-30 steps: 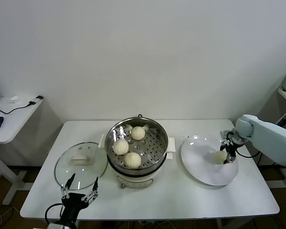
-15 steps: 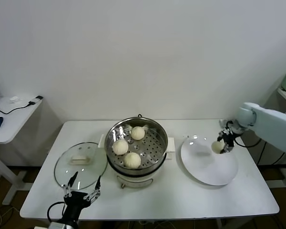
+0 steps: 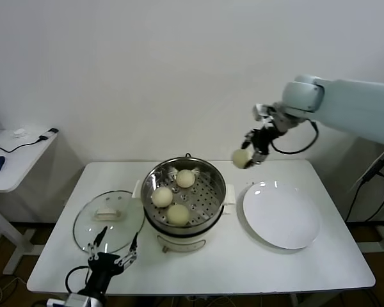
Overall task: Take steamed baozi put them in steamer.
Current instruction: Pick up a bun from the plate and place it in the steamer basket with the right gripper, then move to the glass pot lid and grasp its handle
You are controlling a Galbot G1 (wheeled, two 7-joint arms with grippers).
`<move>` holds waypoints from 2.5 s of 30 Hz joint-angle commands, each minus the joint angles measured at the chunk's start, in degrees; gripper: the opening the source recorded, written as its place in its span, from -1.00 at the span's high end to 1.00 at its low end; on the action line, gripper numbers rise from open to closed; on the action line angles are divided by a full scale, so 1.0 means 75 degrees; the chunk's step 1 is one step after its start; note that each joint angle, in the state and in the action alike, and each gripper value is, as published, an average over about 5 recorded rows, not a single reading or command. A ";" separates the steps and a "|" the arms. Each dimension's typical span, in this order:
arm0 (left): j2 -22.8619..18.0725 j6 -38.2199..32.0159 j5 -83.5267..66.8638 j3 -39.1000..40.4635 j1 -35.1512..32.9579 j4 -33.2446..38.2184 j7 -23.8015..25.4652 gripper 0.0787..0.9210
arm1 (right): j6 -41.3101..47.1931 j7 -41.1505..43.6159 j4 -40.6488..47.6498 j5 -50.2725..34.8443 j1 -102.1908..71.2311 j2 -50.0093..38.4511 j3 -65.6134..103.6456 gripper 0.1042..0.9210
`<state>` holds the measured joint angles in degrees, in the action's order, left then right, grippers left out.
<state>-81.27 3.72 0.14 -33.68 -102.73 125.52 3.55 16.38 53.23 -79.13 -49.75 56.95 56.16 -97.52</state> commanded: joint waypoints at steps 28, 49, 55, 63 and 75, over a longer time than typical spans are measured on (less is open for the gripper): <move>0.0048 0.0013 -0.0175 -0.0050 0.0230 -0.0214 0.0066 -0.77 | 0.1307 -0.1614 0.0419 0.0415 -0.2394 0.1969 0.0034 -0.28; 0.0153 0.0231 -0.0260 -0.0167 0.0295 0.0047 -0.0105 -0.77 | 0.0147 -0.3239 0.0433 -0.1056 -0.2306 -0.0522 0.3711 -0.76; 0.0215 -0.0032 -0.0446 -0.0179 0.0536 -0.0134 -0.0093 -0.77 | -0.0837 -0.5617 0.0782 0.0053 -0.4656 -0.1622 0.6608 -0.76; 0.0351 -0.0307 -0.0597 -0.0414 0.0941 -0.0424 -0.0316 -0.77 | -0.1287 -0.7376 -0.0788 0.1666 -1.0154 -0.3009 1.1515 -0.76; 0.0749 -0.0501 -0.0485 -0.0450 0.0990 -0.0794 -0.0354 -0.77 | -0.3423 -0.6824 -0.1750 0.3465 -1.7429 -0.0270 1.7702 -0.76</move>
<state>-77.11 0.95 -3.67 -36.87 -96.01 121.60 1.39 4.06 6.90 -86.25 -34.52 -21.94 44.70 -9.96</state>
